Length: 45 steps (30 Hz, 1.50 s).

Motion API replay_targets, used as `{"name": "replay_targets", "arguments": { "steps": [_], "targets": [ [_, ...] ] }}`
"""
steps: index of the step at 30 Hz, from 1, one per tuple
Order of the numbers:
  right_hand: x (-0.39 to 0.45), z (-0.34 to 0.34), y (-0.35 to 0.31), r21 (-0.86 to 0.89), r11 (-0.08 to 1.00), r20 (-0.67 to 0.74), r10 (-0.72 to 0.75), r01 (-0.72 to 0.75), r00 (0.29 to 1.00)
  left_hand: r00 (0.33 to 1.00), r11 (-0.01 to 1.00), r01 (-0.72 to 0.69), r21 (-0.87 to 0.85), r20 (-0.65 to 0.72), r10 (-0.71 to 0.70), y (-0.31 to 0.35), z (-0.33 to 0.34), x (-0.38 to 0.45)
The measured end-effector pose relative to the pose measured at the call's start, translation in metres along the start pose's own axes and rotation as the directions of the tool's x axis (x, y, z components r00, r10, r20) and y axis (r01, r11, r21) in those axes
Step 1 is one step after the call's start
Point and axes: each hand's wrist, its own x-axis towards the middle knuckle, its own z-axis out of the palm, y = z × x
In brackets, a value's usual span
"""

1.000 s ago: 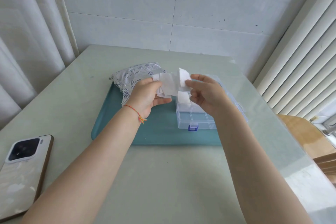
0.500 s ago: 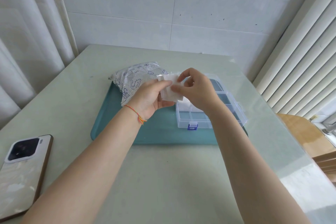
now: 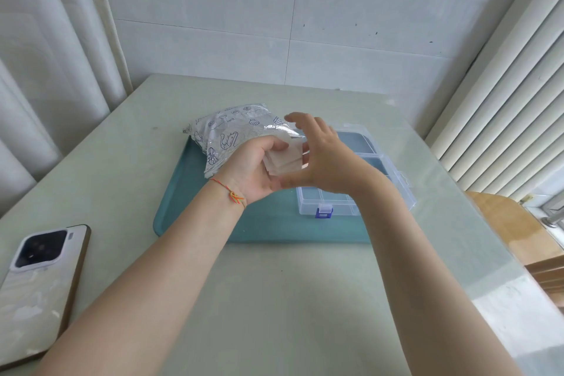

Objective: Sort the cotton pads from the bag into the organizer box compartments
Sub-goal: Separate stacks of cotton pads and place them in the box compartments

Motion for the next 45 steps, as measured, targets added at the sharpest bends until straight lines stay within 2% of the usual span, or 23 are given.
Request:
{"name": "replay_targets", "arguments": {
  "steps": [3, 6, 13, 20, 23, 27, 31, 34, 38, 43, 45],
  "targets": [
    [-0.0024, 0.0004, -0.0010, -0.178, 0.982, 0.082, -0.051, 0.065, 0.995, 1.000, 1.000, 0.022, -0.003, -0.008, -0.022, -0.0008, 0.0025, -0.0028],
    [-0.0034, 0.0014, -0.0013, -0.260, 0.962, 0.097, -0.065, 0.088, 0.993, 0.999, 0.999, 0.029, 0.018, 0.029, -0.029, -0.0012, 0.0023, -0.0029],
    [-0.0035, 0.0033, -0.0044, -0.065, 0.997, 0.127, -0.028, 0.037, 0.991, 0.995, 0.998, -0.020, 0.054, 0.101, 0.014, -0.0023, -0.0006, -0.0005],
    [-0.0037, 0.0044, -0.0061, -0.133, 0.991, 0.067, -0.016, 0.025, 0.998, 0.998, 0.998, 0.061, 0.010, 0.031, -0.061, -0.0036, -0.0004, 0.0019],
    [-0.0034, 0.0033, -0.0061, -0.169, 0.986, 0.065, 0.008, 0.003, 0.998, 0.998, 0.998, 0.050, -0.025, -0.025, -0.051, -0.0031, -0.0009, 0.0017],
    [-0.0039, 0.0042, -0.0055, -0.219, 0.976, 0.056, 0.012, 0.000, 0.998, 0.999, 0.999, 0.036, 0.030, -0.038, -0.034, -0.0024, 0.0022, -0.0008],
    [-0.0039, 0.0018, -0.0087, -0.255, 0.967, 0.011, 0.005, -0.002, 1.000, 1.000, 1.000, 0.009, -0.017, -0.029, -0.010, -0.0007, 0.0026, 0.0001],
    [-0.0052, 0.0024, -0.0093, -0.191, 0.982, 0.022, -0.012, 0.016, 1.000, 0.999, 0.997, -0.033, -0.066, -0.029, 0.031, -0.0028, 0.0024, 0.0002],
    [-0.0048, 0.0040, -0.0065, -0.199, 0.979, 0.060, -0.023, 0.035, 0.998, 0.998, 0.999, -0.052, 0.015, 0.036, 0.051, -0.0020, 0.0042, -0.0041],
    [-0.0031, 0.0036, -0.0072, -0.220, 0.976, -0.003, 0.003, -0.003, 1.000, 0.995, 0.997, -0.062, 0.041, 0.078, 0.058, -0.0016, 0.0051, -0.0065],
    [-0.0041, 0.0011, -0.0071, -0.237, 0.971, 0.034, 0.001, 0.007, 0.999, 0.996, 0.997, -0.055, 0.061, 0.067, 0.051, -0.0025, 0.0047, -0.0063]
  ]
}}
